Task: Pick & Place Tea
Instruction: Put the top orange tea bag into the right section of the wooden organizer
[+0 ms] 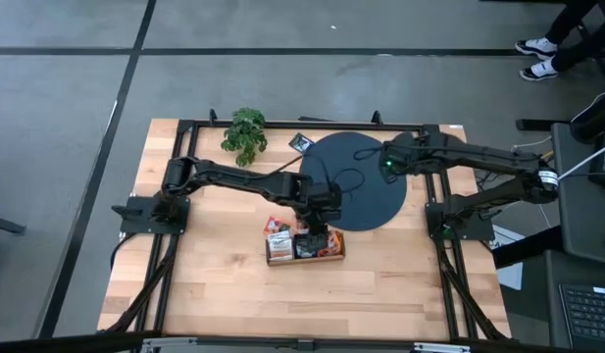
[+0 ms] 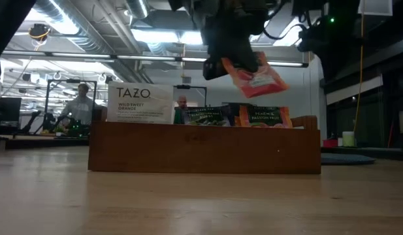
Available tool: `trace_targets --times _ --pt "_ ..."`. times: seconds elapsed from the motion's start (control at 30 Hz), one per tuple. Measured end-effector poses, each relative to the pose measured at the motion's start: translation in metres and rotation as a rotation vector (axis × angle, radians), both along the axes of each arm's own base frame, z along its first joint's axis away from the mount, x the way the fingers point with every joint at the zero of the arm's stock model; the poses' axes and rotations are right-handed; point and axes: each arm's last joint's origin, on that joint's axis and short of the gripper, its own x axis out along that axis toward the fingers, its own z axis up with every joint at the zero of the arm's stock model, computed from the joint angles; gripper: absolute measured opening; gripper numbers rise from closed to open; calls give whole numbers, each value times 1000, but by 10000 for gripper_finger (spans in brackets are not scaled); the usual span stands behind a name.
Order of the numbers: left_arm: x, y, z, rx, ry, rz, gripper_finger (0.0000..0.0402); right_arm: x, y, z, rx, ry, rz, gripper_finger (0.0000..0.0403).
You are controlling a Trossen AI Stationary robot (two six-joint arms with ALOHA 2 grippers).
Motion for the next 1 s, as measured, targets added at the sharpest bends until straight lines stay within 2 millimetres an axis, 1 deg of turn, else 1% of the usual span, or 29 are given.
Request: trace_targets --times 0.27,0.4,0.7,0.87,1.0 --pt "15 -10 -6 44 28 10 3 -2 0 -13 15 41 20 46" --pt "18 -12 -15 85 62 19 3 -2 0 -17 13 55 21 46" --pt "18 -13 -13 127 58 35 3 0 0 -17 -1 52 54 46" --pt "22 -14 -24 122 67 15 3 1 -1 -17 -8 46 69 46" --pt "23 -15 -27 128 69 7 3 3 -1 -17 -13 44 90 46"
